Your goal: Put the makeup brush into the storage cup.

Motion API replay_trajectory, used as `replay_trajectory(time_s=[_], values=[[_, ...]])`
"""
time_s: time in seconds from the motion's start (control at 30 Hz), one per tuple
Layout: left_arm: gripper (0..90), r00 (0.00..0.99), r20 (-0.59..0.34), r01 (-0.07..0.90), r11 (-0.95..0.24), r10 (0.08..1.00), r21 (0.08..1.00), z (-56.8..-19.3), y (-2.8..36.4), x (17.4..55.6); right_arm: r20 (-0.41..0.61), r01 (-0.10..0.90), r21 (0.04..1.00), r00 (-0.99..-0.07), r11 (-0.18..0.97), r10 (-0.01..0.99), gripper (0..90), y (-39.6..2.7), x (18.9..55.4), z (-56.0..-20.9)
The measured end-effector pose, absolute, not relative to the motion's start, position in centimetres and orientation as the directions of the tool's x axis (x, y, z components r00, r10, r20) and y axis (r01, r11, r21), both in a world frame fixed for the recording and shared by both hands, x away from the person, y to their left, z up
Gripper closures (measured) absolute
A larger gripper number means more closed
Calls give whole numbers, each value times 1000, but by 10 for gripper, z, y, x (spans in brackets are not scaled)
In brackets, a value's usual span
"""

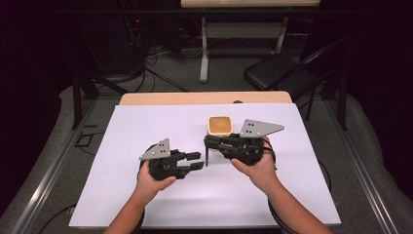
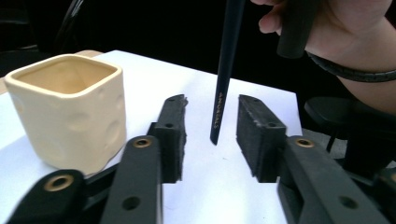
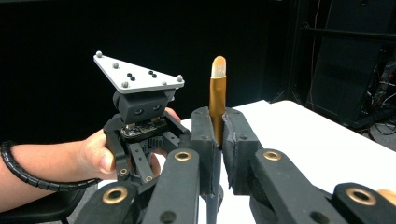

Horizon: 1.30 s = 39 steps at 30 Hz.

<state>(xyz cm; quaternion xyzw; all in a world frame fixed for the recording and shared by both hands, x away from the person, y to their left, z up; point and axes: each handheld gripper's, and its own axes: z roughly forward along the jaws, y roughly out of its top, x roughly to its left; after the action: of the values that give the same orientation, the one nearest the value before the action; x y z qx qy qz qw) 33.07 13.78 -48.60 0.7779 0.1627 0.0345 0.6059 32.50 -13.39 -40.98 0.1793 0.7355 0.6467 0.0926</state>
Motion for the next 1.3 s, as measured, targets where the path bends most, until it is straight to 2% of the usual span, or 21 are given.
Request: replay_trajectory(time_s=[0.2,0.27,0.4,0.8,0.93,1.17,1.3], values=[[489,933,-136,213,-205,334,955,-488,141,333,88,138,985,-916,104,391,839,-136,325,-408],[428,931,-142,219,-201,337,955,-488,141,333,84,135,985,-916,103,393,838,-137,326,-408],[379,921,-132,217,-202,367,955,-489,142,334,82,134,986,-914,103,397,838,-137,326,-407],[366,912,-125,249,-287,391,925,-500,148,339,80,131,987,-905,95,419,838,-144,331,-405],[351,898,-116,264,-310,424,913,-506,151,341,76,130,987,-900,97,429,838,-145,332,-404],[346,865,-110,274,-278,490,921,-507,159,344,55,116,987,-898,115,436,838,-147,333,-399],[346,847,-72,258,-289,527,922,-507,161,344,54,115,987,-897,114,438,838,-147,333,-397]])
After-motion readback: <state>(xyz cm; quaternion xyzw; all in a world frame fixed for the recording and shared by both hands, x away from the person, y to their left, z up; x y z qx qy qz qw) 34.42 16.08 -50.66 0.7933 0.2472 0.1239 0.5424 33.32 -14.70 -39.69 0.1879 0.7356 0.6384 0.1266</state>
